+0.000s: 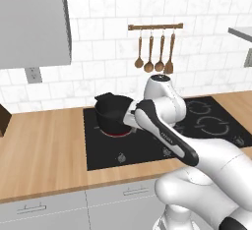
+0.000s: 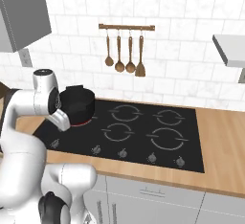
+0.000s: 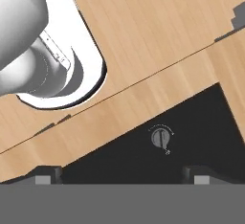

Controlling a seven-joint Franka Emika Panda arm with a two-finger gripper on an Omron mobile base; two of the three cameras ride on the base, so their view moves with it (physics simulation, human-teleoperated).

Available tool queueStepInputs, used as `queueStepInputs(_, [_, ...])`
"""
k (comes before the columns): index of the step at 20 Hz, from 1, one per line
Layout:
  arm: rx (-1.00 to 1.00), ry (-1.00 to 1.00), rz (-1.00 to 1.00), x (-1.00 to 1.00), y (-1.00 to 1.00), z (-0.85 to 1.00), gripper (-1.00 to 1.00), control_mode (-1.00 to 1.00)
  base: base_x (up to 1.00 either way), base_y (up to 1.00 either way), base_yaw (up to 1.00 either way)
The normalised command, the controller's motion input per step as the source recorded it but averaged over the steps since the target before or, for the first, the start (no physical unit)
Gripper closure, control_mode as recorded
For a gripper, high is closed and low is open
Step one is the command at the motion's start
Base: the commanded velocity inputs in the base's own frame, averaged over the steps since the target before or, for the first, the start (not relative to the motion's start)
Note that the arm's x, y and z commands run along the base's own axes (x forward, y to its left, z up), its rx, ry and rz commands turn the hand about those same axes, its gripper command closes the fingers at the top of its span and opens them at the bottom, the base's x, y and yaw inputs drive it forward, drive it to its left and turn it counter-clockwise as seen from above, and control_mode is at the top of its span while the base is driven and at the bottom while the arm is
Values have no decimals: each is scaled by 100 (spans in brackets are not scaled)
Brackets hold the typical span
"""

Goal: Turn off the front left burner of the stove.

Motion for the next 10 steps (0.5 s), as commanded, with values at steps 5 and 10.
queueStepInputs(5, [0,3,10,0,37,-19,-100,-100,0,0,0])
queueStepInputs(10, [0,4,8,1,38,-17,-100,-100,0,0,0])
